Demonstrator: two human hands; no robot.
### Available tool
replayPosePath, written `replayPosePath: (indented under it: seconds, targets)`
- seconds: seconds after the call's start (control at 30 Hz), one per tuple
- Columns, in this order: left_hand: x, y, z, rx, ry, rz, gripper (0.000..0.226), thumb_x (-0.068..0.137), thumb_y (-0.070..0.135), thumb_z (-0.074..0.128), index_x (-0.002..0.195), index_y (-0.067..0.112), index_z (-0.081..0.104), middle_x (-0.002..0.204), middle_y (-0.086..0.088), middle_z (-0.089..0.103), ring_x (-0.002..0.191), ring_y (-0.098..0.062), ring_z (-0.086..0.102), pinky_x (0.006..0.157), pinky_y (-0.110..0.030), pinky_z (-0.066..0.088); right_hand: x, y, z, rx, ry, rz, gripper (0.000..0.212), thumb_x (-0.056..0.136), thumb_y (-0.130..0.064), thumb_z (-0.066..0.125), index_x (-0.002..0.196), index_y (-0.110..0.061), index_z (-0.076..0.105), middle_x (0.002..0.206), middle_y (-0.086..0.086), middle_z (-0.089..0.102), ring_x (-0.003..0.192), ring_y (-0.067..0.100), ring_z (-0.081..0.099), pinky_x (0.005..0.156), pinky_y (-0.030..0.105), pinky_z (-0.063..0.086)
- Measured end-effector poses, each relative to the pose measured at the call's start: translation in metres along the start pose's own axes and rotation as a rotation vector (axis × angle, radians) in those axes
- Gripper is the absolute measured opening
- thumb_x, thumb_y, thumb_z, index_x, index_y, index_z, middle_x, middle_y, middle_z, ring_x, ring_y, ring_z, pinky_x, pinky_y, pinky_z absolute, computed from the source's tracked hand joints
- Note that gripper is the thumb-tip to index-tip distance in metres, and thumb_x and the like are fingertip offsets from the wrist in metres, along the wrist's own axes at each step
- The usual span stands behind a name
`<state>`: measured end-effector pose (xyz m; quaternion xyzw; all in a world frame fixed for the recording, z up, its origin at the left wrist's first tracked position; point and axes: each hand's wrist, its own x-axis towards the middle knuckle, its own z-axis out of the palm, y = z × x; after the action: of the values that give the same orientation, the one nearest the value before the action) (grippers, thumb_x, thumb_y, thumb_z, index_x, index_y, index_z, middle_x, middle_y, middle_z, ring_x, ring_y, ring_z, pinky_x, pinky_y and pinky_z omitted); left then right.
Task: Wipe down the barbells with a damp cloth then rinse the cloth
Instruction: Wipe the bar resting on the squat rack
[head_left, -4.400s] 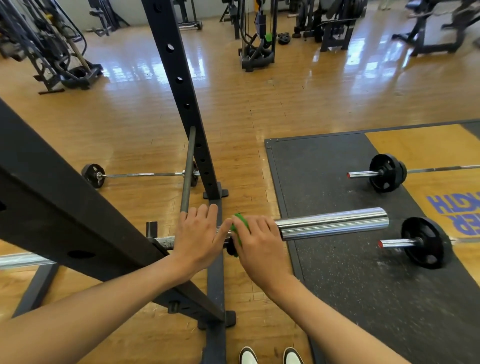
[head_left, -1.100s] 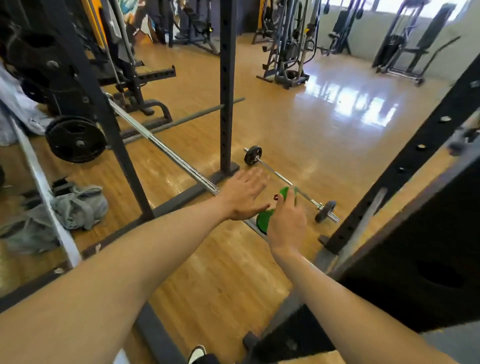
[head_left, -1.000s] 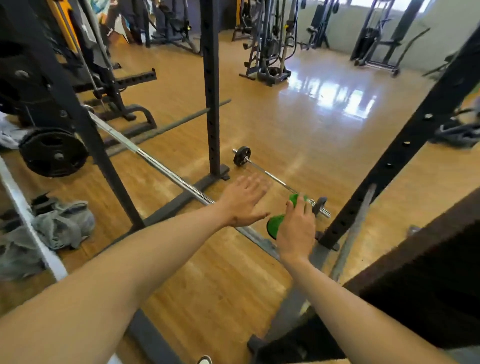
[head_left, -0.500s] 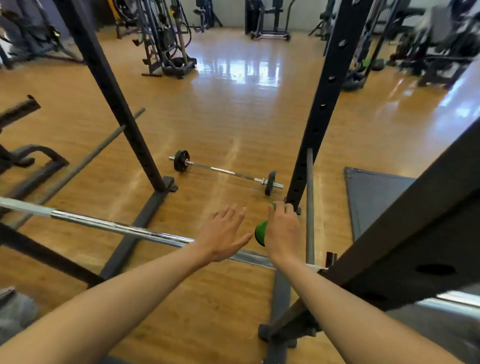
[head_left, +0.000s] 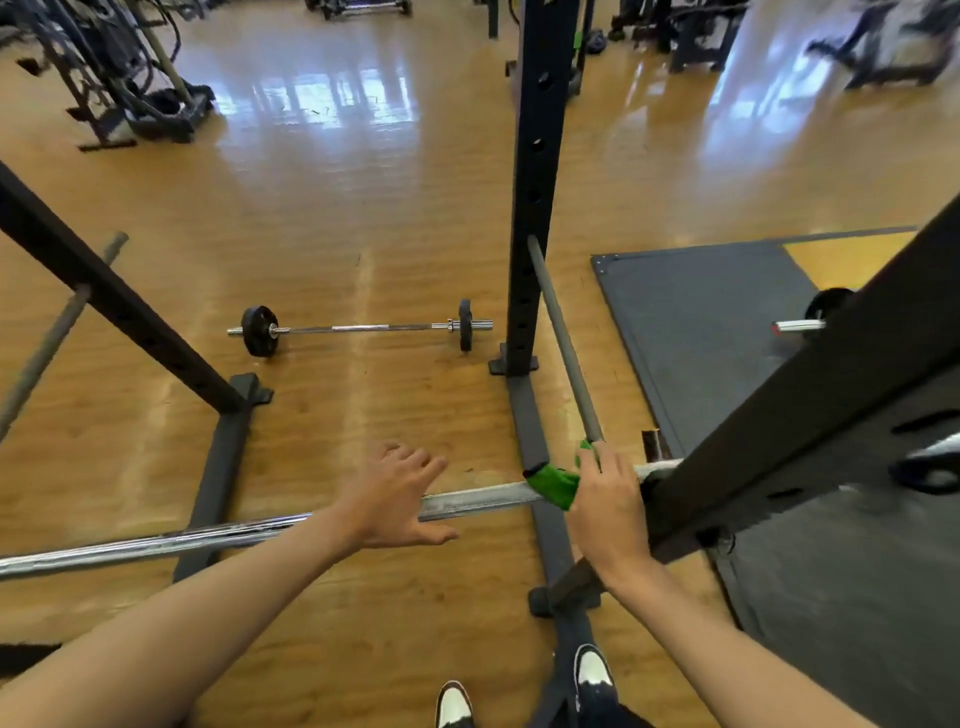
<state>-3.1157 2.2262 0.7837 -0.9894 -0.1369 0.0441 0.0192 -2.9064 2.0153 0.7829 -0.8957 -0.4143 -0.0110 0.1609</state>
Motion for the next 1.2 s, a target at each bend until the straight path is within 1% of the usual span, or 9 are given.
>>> replayPosePath:
  seconds: [0.07, 0.2, 0.33, 0.57, 0.7, 0.83, 1.03, 1.1, 1.2]
  targets:
    - [0.001, -0.001, 0.003, -0.002, 0.059, 0.063, 0.098, 0.075, 0.095, 0.033, 0.126, 0.016, 0.062, 0.103, 0.002, 0.065, 0.094, -0.024, 0.062, 0.098, -0.047, 0.045, 0.000, 0.000, 0.005, -0.011, 0.118, -0.038, 0.022, 0.089, -0.012, 0.059, 0.105, -0.002, 0.072, 0.107, 0.016, 0.067, 0.105, 0.034, 0.059, 0.100, 0.042, 0.043]
    - [-0.001, -0.005, 0.006, 0.035, 0.111, 0.138, 0.075, 0.083, 0.084, 0.039, 0.102, 0.016, 0.065, 0.084, 0.001, 0.065, 0.078, -0.024, 0.062, 0.088, -0.046, 0.050, -0.010, -0.021, 0.018, -0.034, 0.140, -0.044, 0.051, 0.103, -0.046, 0.044, 0.112, -0.004, 0.072, 0.115, 0.015, 0.066, 0.113, 0.033, 0.057, 0.105, 0.049, 0.043]
    - [0.001, -0.004, 0.009, 0.074, 0.151, 0.169, 0.053, 0.091, 0.072, 0.042, 0.076, 0.022, 0.050, 0.061, 0.006, 0.057, 0.054, -0.019, 0.057, 0.072, -0.036, 0.055, -0.009, 0.000, 0.023, -0.130, 0.224, -0.219, 0.042, 0.109, -0.031, 0.040, 0.110, -0.004, 0.073, 0.107, 0.014, 0.068, 0.105, 0.032, 0.062, 0.113, 0.049, 0.040]
    - [0.002, -0.001, 0.010, 0.124, 0.209, 0.151, 0.053, 0.089, 0.071, 0.045, 0.075, 0.021, 0.054, 0.059, 0.005, 0.058, 0.058, -0.022, 0.056, 0.082, -0.039, 0.051, 0.008, -0.032, 0.016, -0.134, 0.114, 0.170, 0.062, 0.110, -0.038, 0.021, 0.096, -0.009, 0.073, 0.088, 0.009, 0.067, 0.092, 0.030, 0.060, 0.106, 0.052, 0.042]
    - [0.001, -0.001, 0.007, 0.150, 0.178, 0.117, 0.055, 0.089, 0.075, 0.041, 0.072, 0.023, 0.050, 0.056, 0.006, 0.055, 0.056, -0.020, 0.055, 0.081, -0.040, 0.050, -0.009, -0.052, 0.027, -0.101, 0.198, -0.070, 0.041, 0.106, -0.034, 0.044, 0.100, -0.009, 0.075, 0.091, 0.010, 0.069, 0.089, 0.030, 0.064, 0.092, 0.044, 0.051]
    - [0.000, -0.001, 0.006, 0.146, 0.147, 0.086, 0.058, 0.089, 0.077, 0.037, 0.073, 0.023, 0.049, 0.057, 0.005, 0.055, 0.059, -0.022, 0.055, 0.084, -0.044, 0.050, -0.013, -0.015, 0.020, -0.179, 0.176, -0.275, 0.045, 0.108, -0.032, 0.037, 0.122, -0.004, 0.069, 0.107, 0.013, 0.068, 0.100, 0.030, 0.064, 0.091, 0.042, 0.053]
    - [0.000, 0.003, 0.002, 0.140, 0.084, 0.067, 0.067, 0.090, 0.081, 0.018, 0.079, 0.023, 0.051, 0.067, 0.005, 0.063, 0.067, -0.023, 0.057, 0.092, -0.045, 0.042, 0.024, -0.031, 0.004, -0.211, -0.023, 0.176, 0.045, 0.101, -0.031, 0.049, 0.068, -0.011, 0.071, 0.065, 0.005, 0.061, 0.066, 0.026, 0.059, 0.068, 0.038, 0.046]
    - [-0.001, 0.003, 0.002, 0.144, 0.076, 0.067, 0.064, 0.091, 0.079, 0.024, 0.079, 0.023, 0.052, 0.068, 0.004, 0.064, 0.067, -0.023, 0.057, 0.092, -0.046, 0.042, 0.022, -0.047, 0.006, -0.125, -0.003, 0.131, 0.055, 0.099, -0.042, 0.055, 0.054, -0.012, 0.065, 0.053, 0.003, 0.054, 0.054, 0.023, 0.053, 0.061, 0.035, 0.045]
    - [-0.002, 0.003, 0.000, 0.150, 0.063, 0.061, 0.061, 0.090, 0.078, 0.030, 0.079, 0.023, 0.052, 0.068, 0.005, 0.064, 0.066, -0.023, 0.058, 0.091, -0.045, 0.042, 0.001, -0.053, 0.013, -0.079, 0.027, -0.107, 0.045, 0.106, -0.034, 0.044, 0.073, -0.016, 0.069, 0.068, 0.000, 0.059, 0.063, 0.021, 0.054, 0.064, 0.035, 0.042]
